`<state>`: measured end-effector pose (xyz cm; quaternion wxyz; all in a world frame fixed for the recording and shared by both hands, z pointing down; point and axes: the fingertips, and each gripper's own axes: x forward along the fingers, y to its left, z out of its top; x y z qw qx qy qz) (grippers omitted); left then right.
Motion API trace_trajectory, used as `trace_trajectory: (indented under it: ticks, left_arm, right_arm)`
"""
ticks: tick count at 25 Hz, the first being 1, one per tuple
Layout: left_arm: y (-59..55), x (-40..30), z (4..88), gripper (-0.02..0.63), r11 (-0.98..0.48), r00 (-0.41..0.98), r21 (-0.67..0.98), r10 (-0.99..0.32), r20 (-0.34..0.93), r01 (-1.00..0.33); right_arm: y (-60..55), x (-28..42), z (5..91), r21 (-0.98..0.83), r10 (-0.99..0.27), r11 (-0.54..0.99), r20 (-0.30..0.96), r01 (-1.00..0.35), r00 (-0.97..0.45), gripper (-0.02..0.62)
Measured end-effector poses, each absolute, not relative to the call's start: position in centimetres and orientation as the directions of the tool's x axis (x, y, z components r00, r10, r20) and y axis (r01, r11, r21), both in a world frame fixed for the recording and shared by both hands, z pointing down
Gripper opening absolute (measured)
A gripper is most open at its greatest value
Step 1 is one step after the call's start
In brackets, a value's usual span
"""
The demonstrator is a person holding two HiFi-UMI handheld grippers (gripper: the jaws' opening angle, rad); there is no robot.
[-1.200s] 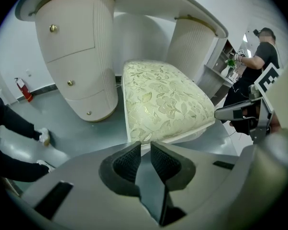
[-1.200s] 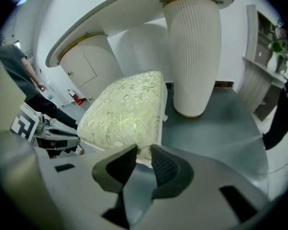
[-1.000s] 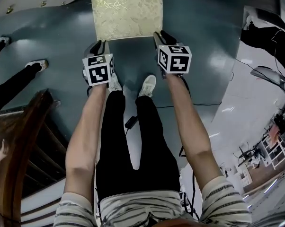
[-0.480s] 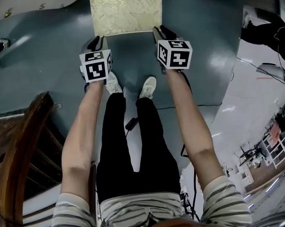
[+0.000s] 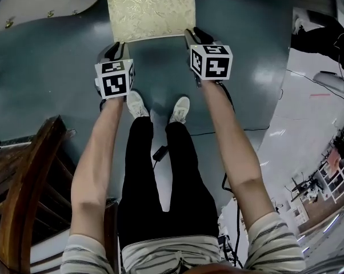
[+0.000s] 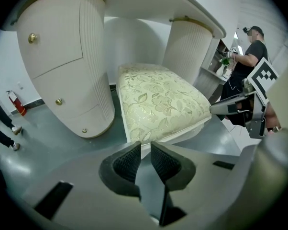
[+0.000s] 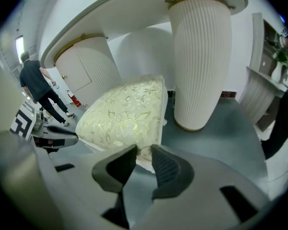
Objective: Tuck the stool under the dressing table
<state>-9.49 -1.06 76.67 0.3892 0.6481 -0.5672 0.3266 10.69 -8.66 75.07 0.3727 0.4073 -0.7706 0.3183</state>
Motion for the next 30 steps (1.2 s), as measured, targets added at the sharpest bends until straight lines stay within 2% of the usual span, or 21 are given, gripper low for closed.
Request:
trace_trajectory:
  ticks: [14, 19, 30]
  left_arm:
    - [-5.4, -10.1, 75.3, 0.066, -0.110, 0.155, 0.115, -0.494, 0.856, -0.987]
    - [-6.9, -10.4, 75.3, 0.061, -0.071, 0.148, 0.130, -0.499, 0.854, -0.989]
    - [-9.8, -11.1, 75.0, 0.061, -0.092, 0.135, 0.102, -0.529, 0.838, -0.991]
  right_arm:
    - [-13.0, 10.1, 73.8, -0.170, -0.403, 0.470, 0.832, -0.866, -0.382, 0.107]
    - [-14.5, 9.7, 73.8, -0.159, -0.401, 0.488, 0.833, -0.858, -0.382, 0.109]
    - [-17.4, 8.9, 73.6, -0.130, -0.422, 0.515, 0.822, -0.848, -0.382, 0.109]
